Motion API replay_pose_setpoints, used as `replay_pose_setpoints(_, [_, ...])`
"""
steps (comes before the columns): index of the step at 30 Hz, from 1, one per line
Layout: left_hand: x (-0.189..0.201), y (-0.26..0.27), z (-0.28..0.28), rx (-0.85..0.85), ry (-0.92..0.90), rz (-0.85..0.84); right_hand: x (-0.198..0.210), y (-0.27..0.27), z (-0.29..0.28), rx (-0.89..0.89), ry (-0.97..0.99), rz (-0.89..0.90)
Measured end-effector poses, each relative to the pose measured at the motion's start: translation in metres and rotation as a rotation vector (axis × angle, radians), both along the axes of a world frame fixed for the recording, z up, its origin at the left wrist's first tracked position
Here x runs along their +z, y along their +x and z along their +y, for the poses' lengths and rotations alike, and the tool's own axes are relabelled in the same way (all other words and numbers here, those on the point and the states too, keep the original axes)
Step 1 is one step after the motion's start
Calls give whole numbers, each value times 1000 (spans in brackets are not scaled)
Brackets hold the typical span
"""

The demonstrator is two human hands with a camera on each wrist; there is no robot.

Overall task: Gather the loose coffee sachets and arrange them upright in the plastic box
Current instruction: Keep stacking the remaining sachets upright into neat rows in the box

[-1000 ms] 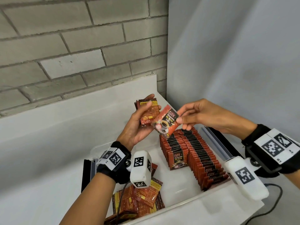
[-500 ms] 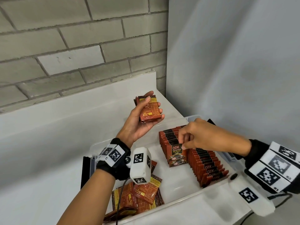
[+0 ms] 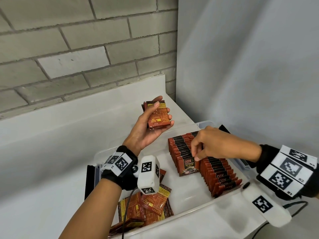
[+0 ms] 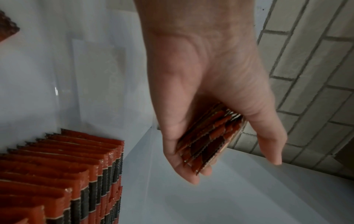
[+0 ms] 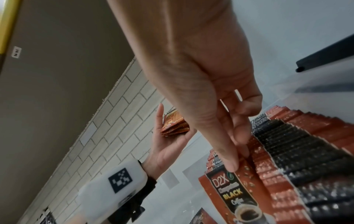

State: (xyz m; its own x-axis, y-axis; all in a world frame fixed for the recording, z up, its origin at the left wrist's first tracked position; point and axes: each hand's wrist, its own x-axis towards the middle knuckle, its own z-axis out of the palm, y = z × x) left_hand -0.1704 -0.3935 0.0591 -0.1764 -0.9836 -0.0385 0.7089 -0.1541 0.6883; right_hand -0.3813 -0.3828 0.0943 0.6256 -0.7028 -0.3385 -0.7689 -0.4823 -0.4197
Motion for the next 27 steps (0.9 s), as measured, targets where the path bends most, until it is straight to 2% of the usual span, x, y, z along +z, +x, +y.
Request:
replay_pose_setpoints(10, [3,-2,3,48,65,59,-1,-1,-1,-27,17,8])
replay_pose_setpoints(14, [3,-2,3,59,44,25,3,-3,-3,-58,26,-34])
replay_pose_setpoints(18, [1,-1,3,35,24,-16,10,-5,-6,-135,43,-204])
replay_pose_setpoints(23, [1,-6,5,-36,-68,-54,13,2,-3,-277,183,-500])
replay_pose_setpoints(27, [-1,-12,4,-108,-138,-94,9,12,0,-379,164,-634])
